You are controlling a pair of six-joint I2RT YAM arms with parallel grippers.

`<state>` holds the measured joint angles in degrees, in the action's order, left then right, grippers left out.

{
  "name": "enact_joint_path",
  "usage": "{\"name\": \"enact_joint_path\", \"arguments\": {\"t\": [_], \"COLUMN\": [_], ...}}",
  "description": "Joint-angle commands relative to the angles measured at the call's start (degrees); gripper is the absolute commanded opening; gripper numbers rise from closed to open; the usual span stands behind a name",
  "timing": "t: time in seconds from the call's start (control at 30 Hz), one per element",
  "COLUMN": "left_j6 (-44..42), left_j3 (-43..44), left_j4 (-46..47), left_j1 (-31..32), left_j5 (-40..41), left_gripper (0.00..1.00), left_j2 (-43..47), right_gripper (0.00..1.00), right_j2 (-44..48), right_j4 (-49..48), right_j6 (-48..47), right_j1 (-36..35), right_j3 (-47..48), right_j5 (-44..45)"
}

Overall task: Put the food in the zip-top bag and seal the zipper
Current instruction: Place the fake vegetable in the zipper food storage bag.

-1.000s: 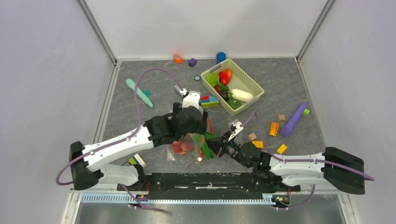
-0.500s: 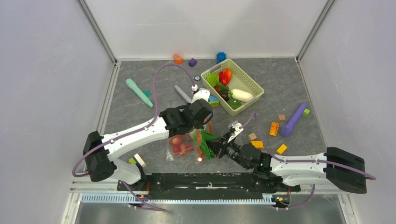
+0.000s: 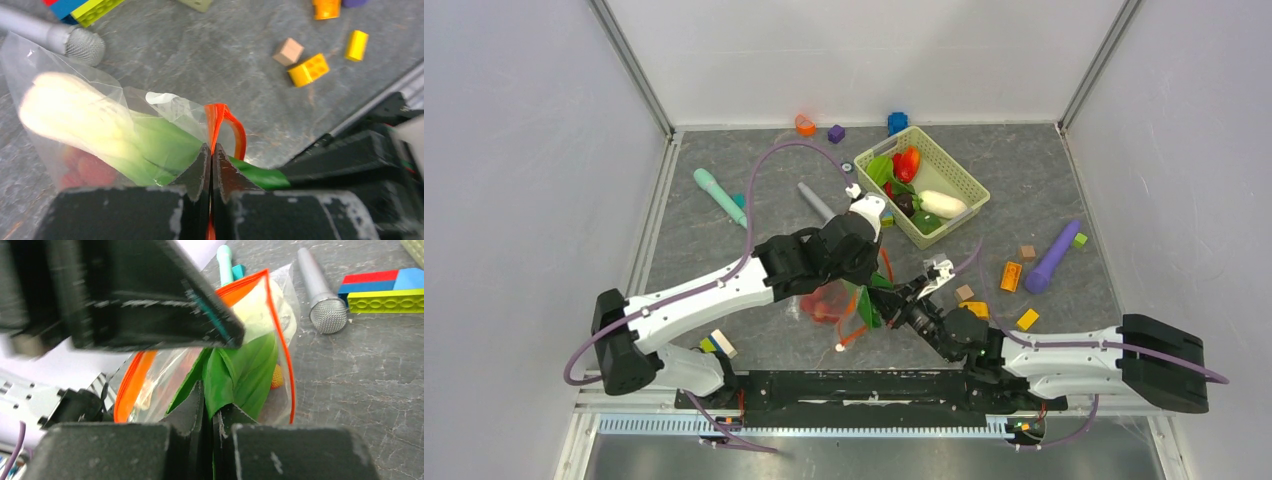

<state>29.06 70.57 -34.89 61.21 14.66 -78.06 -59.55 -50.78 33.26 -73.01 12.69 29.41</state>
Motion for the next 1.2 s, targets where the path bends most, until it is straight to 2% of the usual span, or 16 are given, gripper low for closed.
{"name": "enact_joint_path", "arguments": {"t": [0.0,0.17,0.37,0.5,0.7,0.87,0.93,1.1,1.13,1.17], "left_j6": [2.1,3.37,5.07,5.52,4.81,4.11,3.81,2.52,2.56,2.36], "left_j3": [-0.28,-2.83,-4.42,-4.21,-3.12,-1.71,-1.34,-0.18,-0.07,0.01], "left_j4": [3.91,5.86,8.98,8.9,6.41,3.58,3.45,2.09,1.76,1.51], "left_j1": [2.8,3.22,3.21,3.28,3.19,2.95,2.49,1.02,0.84,0.76], "left_j5": [-3.59,-7.75,-11.87,-9.83,2.08,11.29,13.19,14.5,14.89,14.96], "left_gripper": [0.02,0.02,0.02,0.02,0.02,0.02,0.03,0.04,0.04,0.05], "left_j2": [4.64,7.06,8.96,9.71,10.56,9.8,9.86,9.9,10.01,10.14], "right_gripper": [0.0,0.0,0.0,0.04,0.29,0.46,0.54,0.68,0.74,0.86], "right_j2": [-1.71,-2.34,-6.94,-10.08,-8.63,-3.5,-1.29,6.08,7.48,8.92], "right_j4": [1.18,5.38,8.49,9.32,3.2,8.35,9.1,13.66,16.04,17.45], "right_j6": [2.23,5.87,5.14,5.89,-1.17,-5.04,-5.59,-9.49,-9.5,-10.01], "right_j1": [-0.22,-0.19,-0.17,-0.29,-1.62,-2.74,-2.84,-2.86,-2.84,-2.84], "right_j3": [5.55,6.29,7.36,7.18,4.14,4.22,3.92,5.42,6.13,6.91], "right_j5": [10.09,18.85,20.86,20.87,14.04,8.22,5.57,-0.86,-1.5,-2.51]}}
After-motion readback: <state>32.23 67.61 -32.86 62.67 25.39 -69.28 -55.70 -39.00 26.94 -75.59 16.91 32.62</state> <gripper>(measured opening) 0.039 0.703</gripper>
